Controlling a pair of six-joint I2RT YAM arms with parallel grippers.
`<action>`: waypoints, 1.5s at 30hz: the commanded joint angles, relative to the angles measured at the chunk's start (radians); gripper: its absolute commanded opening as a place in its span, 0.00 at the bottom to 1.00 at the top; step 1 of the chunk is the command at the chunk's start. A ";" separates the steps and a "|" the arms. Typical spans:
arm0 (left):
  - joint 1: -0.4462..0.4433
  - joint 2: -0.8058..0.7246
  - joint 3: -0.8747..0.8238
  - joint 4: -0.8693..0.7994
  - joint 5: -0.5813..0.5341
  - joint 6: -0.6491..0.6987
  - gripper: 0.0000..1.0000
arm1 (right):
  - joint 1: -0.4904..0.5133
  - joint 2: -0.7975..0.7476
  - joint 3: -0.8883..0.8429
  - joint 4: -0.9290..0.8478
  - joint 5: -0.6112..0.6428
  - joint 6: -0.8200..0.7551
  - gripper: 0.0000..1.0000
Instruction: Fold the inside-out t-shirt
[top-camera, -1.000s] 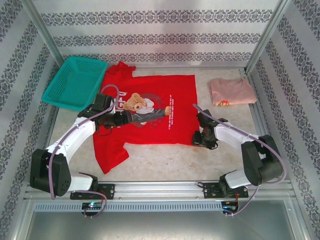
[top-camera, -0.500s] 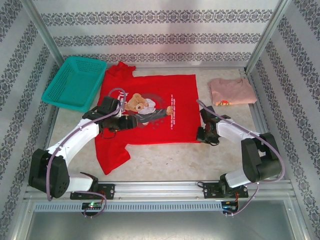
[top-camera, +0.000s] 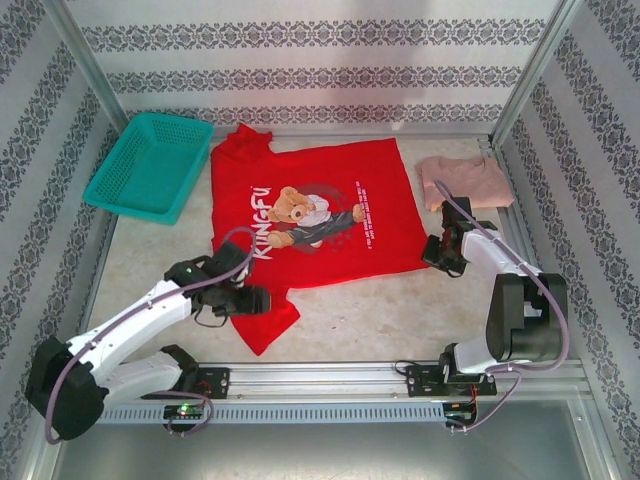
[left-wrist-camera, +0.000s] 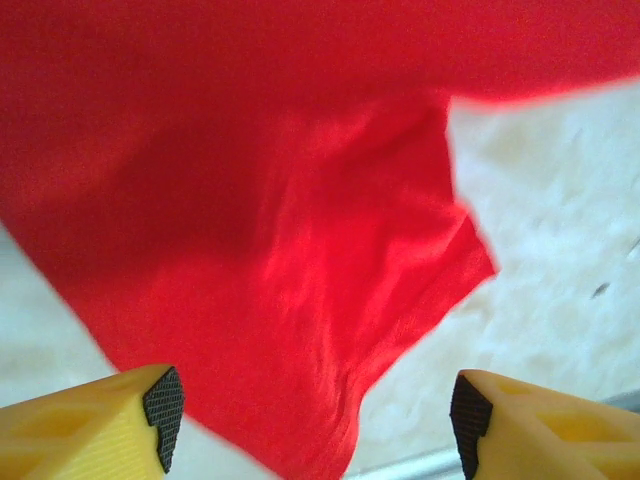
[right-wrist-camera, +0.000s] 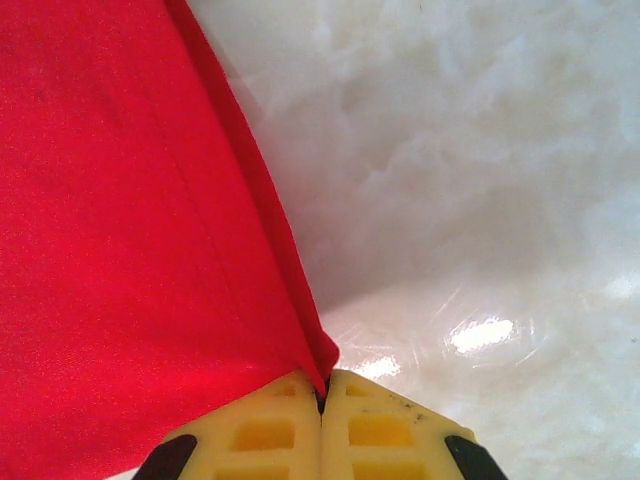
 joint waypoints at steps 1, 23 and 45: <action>-0.104 -0.044 -0.057 -0.089 0.013 -0.118 0.70 | -0.001 0.008 0.028 -0.002 -0.015 -0.045 0.00; -0.445 0.210 -0.071 0.074 -0.150 -0.053 0.56 | 0.013 -0.007 0.019 0.013 -0.068 -0.060 0.00; -0.488 0.284 -0.061 0.037 -0.201 -0.033 0.18 | 0.018 -0.016 0.024 0.002 -0.068 -0.067 0.00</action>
